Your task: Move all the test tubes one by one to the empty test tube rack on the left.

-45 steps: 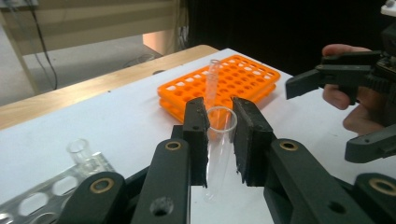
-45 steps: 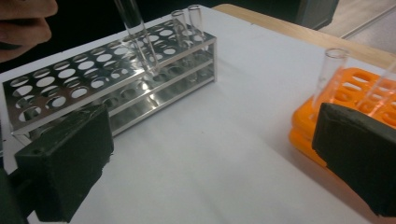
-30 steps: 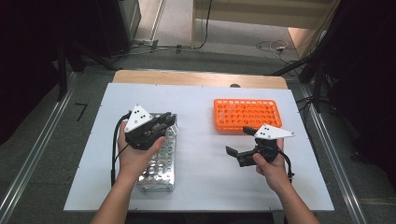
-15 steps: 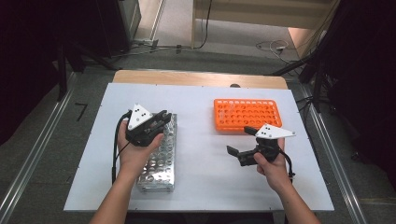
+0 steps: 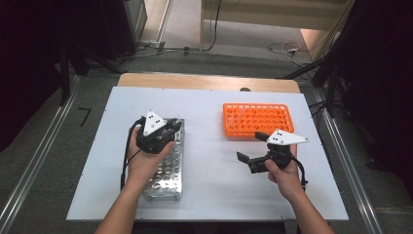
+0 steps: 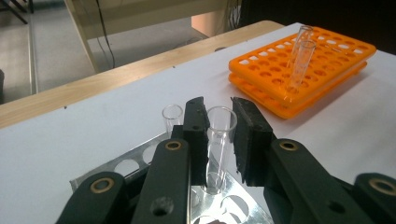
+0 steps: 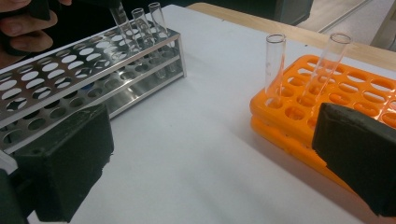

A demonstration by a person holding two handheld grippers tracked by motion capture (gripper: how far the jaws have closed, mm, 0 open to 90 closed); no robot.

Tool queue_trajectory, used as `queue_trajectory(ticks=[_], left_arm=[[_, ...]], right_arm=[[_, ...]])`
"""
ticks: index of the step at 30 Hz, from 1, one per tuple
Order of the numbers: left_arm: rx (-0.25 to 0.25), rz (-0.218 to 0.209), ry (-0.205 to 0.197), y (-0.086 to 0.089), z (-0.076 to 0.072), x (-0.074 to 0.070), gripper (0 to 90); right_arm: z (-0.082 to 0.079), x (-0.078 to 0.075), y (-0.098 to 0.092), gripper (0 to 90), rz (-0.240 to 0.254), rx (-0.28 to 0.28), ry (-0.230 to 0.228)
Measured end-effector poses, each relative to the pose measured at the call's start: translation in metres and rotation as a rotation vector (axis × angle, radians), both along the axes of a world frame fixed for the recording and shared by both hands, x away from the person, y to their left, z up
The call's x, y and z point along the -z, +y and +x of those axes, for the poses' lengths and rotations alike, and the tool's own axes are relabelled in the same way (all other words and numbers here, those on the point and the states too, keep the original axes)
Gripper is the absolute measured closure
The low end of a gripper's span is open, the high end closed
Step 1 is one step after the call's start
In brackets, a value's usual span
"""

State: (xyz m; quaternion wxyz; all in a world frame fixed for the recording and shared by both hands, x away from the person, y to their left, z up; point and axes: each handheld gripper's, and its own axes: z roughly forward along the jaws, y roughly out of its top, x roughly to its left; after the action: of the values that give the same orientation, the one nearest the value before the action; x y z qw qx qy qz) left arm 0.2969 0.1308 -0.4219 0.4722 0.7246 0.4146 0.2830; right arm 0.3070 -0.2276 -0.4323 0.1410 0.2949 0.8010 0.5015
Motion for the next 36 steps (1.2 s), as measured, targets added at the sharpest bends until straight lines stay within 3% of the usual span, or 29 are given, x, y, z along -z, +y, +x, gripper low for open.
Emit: queue_trajectory(ticks=[11, 21, 30, 33, 36], left_arm=[[-0.014, 0.020, 0.063, -0.004, 0.004, 0.007, 74.7], [-0.020, 0.069, 0.106, -0.007, 0.006, 0.010, 74.4], [-0.014, 0.088, 0.131, -0.010, 0.008, 0.012, 73.4], [-0.007, 0.096, 0.137, -0.010, 0.008, 0.012, 68.6], [0.002, 0.077, 0.133, -0.009, 0.006, 0.011, 61.2]], right_arm=[[0.000, 0.000, 0.001, 0.0, -0.006, 0.007, 0.003], [0.001, 0.001, -0.001, 0.0, 0.000, 0.009, 0.006], [0.001, 0.001, 0.000, 0.0, -0.003, 0.008, 0.006], [0.001, 0.001, 0.001, 0.0, -0.005, 0.007, 0.007], [0.001, 0.001, 0.001, 0.0, -0.005, 0.004, 0.007]])
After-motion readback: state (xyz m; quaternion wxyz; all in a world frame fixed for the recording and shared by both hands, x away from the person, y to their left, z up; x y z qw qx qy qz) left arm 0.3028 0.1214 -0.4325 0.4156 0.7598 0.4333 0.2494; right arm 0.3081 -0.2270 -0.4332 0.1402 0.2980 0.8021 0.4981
